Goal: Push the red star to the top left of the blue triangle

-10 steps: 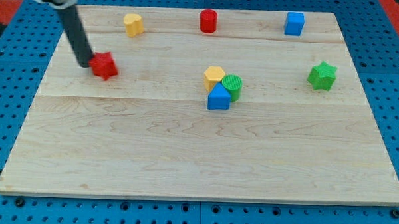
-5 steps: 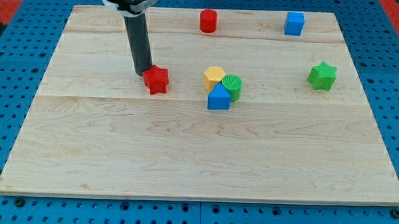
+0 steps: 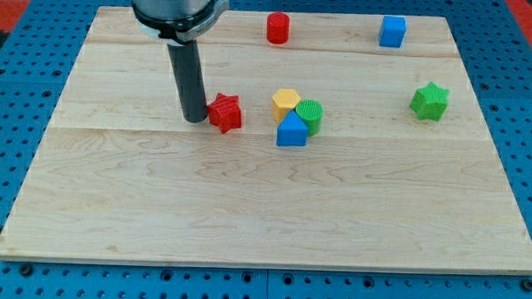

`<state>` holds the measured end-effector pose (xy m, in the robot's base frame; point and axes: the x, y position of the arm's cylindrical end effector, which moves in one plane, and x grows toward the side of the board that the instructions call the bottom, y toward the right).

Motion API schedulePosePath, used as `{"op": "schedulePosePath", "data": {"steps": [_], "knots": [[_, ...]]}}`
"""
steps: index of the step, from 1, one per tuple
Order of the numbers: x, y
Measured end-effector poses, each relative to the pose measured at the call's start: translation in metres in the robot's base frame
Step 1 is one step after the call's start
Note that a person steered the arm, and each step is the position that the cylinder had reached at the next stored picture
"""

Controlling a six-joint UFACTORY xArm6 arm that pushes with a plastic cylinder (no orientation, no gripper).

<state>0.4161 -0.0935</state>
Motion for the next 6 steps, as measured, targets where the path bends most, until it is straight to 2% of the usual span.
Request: {"op": "schedulePosePath", "data": {"steps": [3, 4, 5, 6], "knots": [[0.038, 0.068], [0.045, 0.075], [0.052, 0.069], [0.055, 0.023]]}}
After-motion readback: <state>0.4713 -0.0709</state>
